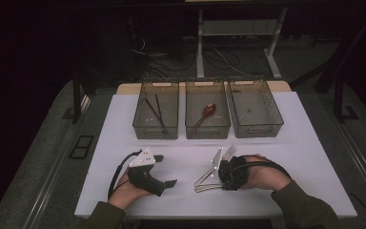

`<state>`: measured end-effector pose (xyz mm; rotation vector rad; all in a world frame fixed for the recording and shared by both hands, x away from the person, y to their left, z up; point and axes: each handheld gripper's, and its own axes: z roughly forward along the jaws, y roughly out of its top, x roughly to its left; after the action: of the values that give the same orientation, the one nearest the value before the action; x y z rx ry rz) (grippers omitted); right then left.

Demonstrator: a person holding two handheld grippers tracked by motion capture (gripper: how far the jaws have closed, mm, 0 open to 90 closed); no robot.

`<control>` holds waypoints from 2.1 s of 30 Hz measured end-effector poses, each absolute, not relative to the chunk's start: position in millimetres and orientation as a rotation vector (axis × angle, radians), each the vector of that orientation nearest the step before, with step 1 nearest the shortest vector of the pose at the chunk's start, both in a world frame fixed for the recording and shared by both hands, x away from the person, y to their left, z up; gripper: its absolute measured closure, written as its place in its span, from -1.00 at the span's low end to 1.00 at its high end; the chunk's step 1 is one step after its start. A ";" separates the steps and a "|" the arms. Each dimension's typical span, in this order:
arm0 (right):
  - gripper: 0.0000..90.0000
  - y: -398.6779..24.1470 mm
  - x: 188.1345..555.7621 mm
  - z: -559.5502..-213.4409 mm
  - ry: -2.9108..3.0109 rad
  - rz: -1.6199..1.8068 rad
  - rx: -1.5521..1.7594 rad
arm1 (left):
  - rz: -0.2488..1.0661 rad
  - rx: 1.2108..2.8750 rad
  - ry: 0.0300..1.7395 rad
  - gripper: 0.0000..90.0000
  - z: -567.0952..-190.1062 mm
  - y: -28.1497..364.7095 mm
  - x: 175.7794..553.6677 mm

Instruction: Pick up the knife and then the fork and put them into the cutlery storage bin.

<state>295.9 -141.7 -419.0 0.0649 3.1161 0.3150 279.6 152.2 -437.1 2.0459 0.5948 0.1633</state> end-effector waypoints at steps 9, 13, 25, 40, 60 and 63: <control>0.70 -135.3 294.2 -418.6 3.111 0.243 0.002 | 0.160 2.047 0.593 -1.00 -437.4 151.8 279.3; 0.74 -134.3 292.9 -418.0 3.106 0.227 -0.027 | 0.160 2.046 0.592 -1.00 -437.4 151.9 279.3; 0.75 -146.5 297.1 -417.9 3.149 0.365 0.013 | 0.161 2.043 0.591 -1.00 -436.5 152.7 279.1; 0.75 -170.9 310.2 -394.8 3.035 0.665 0.310 | 0.162 2.031 0.587 -1.00 -435.7 153.7 279.1; 0.75 -221.2 331.2 -370.9 2.723 1.081 0.835 | 0.168 2.026 0.580 -1.00 -435.0 155.1 279.9; 0.75 -231.0 332.2 -366.8 2.664 1.148 0.833 | 0.169 2.027 0.577 -1.00 -435.0 155.4 279.8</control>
<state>332.2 -231.0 -366.8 0.8332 2.6638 1.1479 279.8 155.4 -435.0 2.0267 0.5773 0.1694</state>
